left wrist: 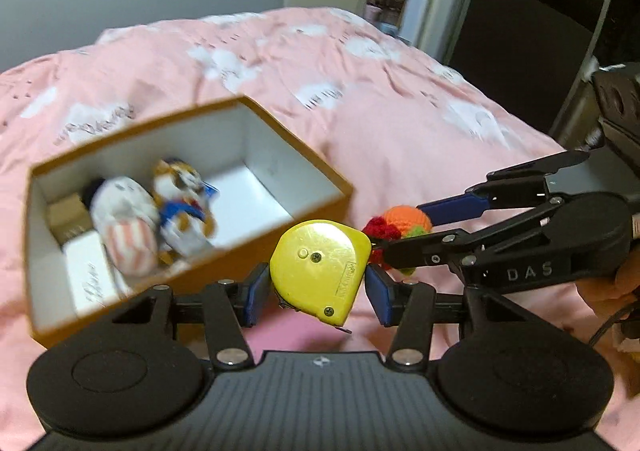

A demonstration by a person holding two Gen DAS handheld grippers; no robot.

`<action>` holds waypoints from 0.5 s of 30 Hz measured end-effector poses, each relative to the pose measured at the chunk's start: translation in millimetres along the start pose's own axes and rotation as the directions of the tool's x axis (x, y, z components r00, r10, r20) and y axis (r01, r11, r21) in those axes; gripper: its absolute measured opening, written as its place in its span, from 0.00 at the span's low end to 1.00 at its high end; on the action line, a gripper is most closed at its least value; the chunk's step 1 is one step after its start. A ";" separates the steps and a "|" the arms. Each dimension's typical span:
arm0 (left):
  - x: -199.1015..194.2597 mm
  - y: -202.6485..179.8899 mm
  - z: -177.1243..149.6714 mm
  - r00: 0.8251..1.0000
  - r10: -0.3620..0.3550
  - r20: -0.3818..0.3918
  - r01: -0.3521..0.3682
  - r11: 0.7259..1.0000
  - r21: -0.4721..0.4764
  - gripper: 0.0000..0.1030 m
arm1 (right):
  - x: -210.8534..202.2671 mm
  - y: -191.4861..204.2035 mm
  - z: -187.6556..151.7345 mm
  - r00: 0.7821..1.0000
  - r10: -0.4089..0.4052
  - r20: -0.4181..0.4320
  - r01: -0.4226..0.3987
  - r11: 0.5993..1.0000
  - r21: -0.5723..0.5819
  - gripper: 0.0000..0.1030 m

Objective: Organize objects
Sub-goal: 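Carry the tape measure and crocheted orange over the orange box with both tools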

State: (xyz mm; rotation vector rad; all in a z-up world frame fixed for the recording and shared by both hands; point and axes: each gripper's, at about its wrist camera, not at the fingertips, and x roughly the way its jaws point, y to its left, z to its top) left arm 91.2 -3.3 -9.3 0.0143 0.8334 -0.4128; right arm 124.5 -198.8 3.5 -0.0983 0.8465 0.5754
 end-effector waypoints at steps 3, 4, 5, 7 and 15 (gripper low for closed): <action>-1.7 15.2 18.0 1.000 0.006 0.015 -0.006 0.999 -0.036 0.57 | 2.9 6.8 26.9 0.999 -0.010 0.039 0.014 0.995 -0.100 0.49; -2.5 20.5 22.6 1.000 0.010 0.020 -0.010 0.999 -0.040 0.57 | 4.7 9.0 33.7 0.999 -0.010 0.046 0.016 0.991 -0.129 0.49; -0.9 25.2 27.7 1.000 0.017 0.023 -0.016 0.999 -0.041 0.57 | 8.5 11.5 42.2 0.999 -0.010 0.051 0.019 0.986 -0.164 0.49; 3.9 35.9 37.2 0.999 0.028 0.018 -0.027 0.999 -0.037 0.57 | 19.1 14.7 59.2 0.999 -0.008 0.051 0.020 0.971 -0.239 0.49; 39.1 68.0 58.6 0.997 0.055 -0.045 -0.052 0.996 0.068 0.57 | 80.6 18.3 109.6 0.999 -0.031 -0.015 0.020 0.871 -0.491 0.49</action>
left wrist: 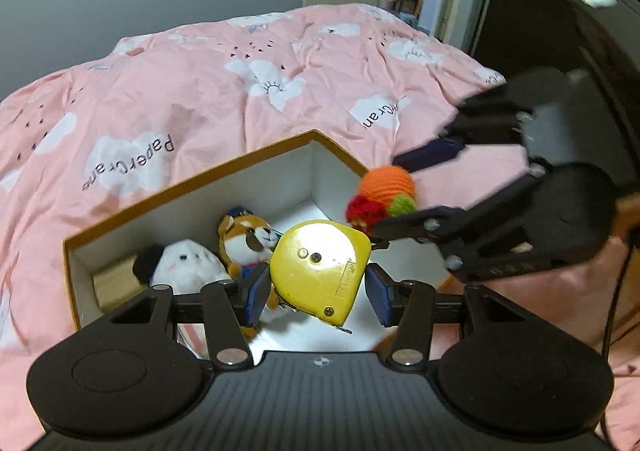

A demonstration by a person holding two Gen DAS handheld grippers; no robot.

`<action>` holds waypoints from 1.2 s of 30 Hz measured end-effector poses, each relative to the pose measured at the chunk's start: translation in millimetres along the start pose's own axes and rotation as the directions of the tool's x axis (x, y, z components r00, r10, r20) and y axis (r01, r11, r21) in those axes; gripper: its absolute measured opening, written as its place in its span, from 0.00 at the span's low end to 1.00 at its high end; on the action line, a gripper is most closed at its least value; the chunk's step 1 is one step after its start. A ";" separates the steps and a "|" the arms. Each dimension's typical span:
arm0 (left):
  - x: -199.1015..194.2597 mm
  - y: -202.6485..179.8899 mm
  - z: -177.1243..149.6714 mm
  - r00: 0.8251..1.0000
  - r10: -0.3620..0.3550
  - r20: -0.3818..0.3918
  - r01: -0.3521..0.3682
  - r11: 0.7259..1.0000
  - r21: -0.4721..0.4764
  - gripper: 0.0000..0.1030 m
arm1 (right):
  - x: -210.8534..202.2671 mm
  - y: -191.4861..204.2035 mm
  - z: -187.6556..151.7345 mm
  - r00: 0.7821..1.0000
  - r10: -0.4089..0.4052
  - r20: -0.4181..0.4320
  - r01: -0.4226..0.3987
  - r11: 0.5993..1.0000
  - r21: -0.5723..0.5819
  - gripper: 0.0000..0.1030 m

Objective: Organize objects
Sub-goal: 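Carry the tape measure and crocheted orange over the orange box with both tools, then lower the crocheted orange into the box with the right tool while the left tool lowers the tape measure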

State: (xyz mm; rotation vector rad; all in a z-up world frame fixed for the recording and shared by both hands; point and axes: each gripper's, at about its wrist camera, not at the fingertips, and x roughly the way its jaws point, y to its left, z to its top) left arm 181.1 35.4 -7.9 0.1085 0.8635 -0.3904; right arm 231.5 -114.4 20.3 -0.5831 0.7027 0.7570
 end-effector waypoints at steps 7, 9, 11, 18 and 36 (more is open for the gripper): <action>38.8 18.9 12.9 0.999 0.015 -0.039 -0.013 0.998 0.059 0.57 | 73.9 -13.0 15.2 0.993 -0.008 -0.118 -0.011 0.987 -0.162 0.49; 46.0 23.0 14.1 0.999 0.023 -0.049 -0.020 0.997 0.077 0.57 | 92.9 -14.3 15.9 0.990 -0.012 -0.143 -0.018 0.977 -0.213 0.49; 52.0 26.7 15.5 0.998 0.030 -0.058 -0.025 0.996 0.087 0.57 | 109.0 -14.2 16.5 0.987 -0.004 -0.163 -0.038 0.965 -0.259 0.49; 69.1 33.2 19.2 0.997 0.036 -0.073 -0.028 0.994 0.104 0.57 | 147.9 -15.7 20.8 0.980 0.001 -0.199 -0.067 0.944 -0.322 0.49; 90.1 20.3 23.9 0.995 0.041 -0.094 -0.025 0.985 0.173 0.57 | 123.5 -27.9 6.4 0.995 -0.072 -0.064 0.047 0.945 -0.324 0.55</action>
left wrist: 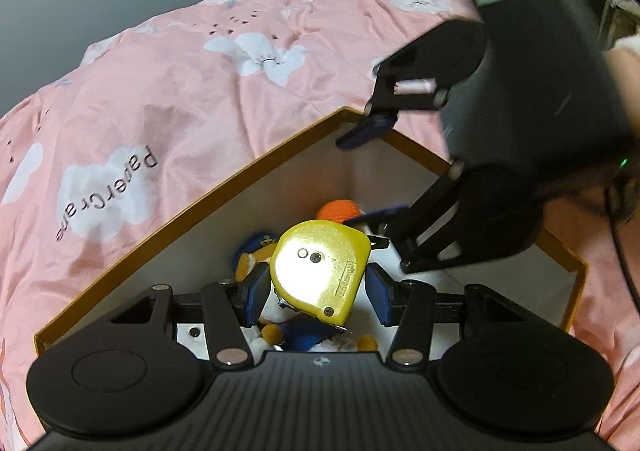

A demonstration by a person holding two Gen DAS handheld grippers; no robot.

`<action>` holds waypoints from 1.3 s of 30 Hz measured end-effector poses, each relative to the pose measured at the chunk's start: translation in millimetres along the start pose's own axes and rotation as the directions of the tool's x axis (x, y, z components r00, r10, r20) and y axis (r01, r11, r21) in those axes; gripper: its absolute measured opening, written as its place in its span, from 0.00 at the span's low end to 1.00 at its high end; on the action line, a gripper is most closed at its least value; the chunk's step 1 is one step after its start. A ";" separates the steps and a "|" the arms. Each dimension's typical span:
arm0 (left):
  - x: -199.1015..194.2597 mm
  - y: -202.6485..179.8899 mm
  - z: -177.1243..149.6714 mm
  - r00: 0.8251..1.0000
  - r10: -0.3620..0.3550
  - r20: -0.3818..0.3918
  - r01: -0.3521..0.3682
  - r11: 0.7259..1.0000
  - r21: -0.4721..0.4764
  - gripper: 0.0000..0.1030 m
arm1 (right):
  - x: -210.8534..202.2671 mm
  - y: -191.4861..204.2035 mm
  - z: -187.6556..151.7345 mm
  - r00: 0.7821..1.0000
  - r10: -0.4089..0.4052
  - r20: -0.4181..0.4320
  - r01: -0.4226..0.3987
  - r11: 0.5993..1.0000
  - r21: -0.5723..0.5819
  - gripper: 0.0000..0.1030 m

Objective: Organize objects
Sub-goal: 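Lower the crocheted orange into the box with the right tool while the left tool lowers the tape measure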

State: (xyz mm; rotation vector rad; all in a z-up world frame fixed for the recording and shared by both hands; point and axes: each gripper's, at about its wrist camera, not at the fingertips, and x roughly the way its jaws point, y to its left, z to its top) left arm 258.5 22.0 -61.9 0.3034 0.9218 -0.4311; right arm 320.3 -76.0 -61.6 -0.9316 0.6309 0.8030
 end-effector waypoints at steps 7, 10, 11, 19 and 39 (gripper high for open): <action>12.4 -23.9 8.8 0.999 -0.045 -0.030 0.046 0.998 0.052 0.57 | -62.3 -24.4 -17.7 0.986 -0.111 0.125 0.076 0.964 0.256 0.58; 25.6 -34.1 12.5 0.994 -0.071 -0.081 0.076 0.996 0.054 0.57 | -72.8 -32.0 -25.4 0.983 -0.142 0.113 0.093 0.930 0.356 0.59; 30.8 -37.5 13.4 0.992 -0.071 -0.100 0.077 0.995 0.059 0.57 | -73.0 -34.0 -27.9 0.985 -0.137 0.102 0.089 0.922 0.377 0.59; 71.2 -46.3 17.9 0.982 -0.050 -0.185 0.063 0.996 0.069 0.58 | -60.5 -41.9 -45.6 0.990 -0.130 0.048 0.093 0.878 0.470 0.59; 81.9 -24.3 19.7 0.981 -0.004 -0.196 -0.009 0.998 -0.067 0.65 | -67.1 -35.9 -47.8 0.994 -0.104 0.025 0.077 0.856 0.511 0.59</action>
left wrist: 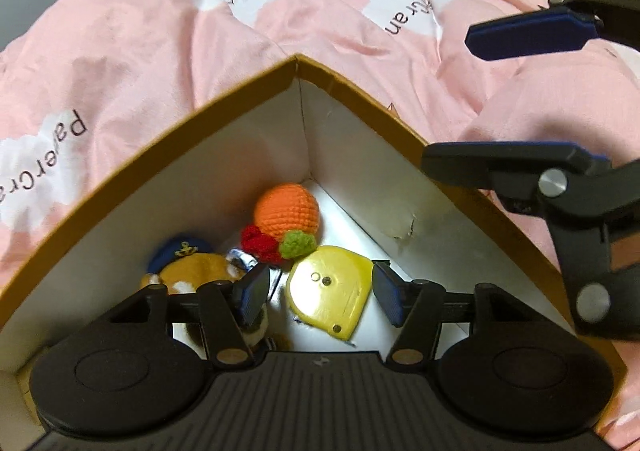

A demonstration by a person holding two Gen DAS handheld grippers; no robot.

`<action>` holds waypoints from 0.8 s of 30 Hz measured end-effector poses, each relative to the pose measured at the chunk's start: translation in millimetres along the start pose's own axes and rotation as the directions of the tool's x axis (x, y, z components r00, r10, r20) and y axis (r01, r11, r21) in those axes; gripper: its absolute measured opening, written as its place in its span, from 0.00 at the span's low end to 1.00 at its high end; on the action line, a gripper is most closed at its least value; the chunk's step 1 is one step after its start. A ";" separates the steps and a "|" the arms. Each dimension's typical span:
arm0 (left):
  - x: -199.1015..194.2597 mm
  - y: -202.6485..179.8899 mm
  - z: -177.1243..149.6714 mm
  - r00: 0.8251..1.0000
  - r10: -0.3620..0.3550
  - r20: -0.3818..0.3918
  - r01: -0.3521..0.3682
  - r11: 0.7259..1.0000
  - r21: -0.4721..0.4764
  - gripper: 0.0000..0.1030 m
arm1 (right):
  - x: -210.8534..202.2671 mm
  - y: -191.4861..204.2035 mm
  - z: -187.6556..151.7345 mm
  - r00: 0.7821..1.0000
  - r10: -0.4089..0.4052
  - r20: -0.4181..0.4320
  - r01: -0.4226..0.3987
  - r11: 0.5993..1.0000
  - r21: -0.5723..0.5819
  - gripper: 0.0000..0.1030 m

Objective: Organize objects
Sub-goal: 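Withdraw both tools from the box back to the remaining items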

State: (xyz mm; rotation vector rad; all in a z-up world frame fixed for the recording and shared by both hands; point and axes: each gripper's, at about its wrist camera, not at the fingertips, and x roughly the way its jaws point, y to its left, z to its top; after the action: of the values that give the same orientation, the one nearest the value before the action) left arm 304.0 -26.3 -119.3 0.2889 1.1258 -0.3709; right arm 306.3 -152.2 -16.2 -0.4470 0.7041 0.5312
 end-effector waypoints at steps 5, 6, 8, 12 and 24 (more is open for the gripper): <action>-43.9 3.6 -19.1 0.997 0.032 0.076 -0.031 0.999 -0.021 0.64 | -18.7 1.8 -0.2 1.000 0.019 0.002 -0.019 0.999 0.047 0.59; -57.9 3.1 -26.0 0.993 0.043 0.108 -0.041 0.999 -0.025 0.63 | -24.8 3.7 -0.8 1.000 0.028 0.008 -0.029 0.998 0.057 0.60; -86.9 3.1 -40.7 0.984 0.070 0.166 -0.062 0.997 -0.049 0.63 | -40.0 9.2 -3.5 0.999 0.039 0.025 -0.040 0.996 0.079 0.66; -139.2 -8.8 -68.1 0.962 0.098 0.256 -0.073 0.992 -0.106 0.59 | -79.8 24.4 -16.3 0.993 0.070 0.092 -0.082 0.986 0.142 0.69; -165.7 -57.7 -176.6 0.975 0.027 0.218 0.026 0.971 -0.237 0.40 | -134.3 90.9 -109.0 0.989 0.148 -0.005 -0.136 0.918 0.373 0.68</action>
State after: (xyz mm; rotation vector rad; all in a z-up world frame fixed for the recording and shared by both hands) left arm 71.5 17.0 -41.5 0.0333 0.9402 -0.2563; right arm 113.1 -182.2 -14.3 -0.0487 0.8532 0.5129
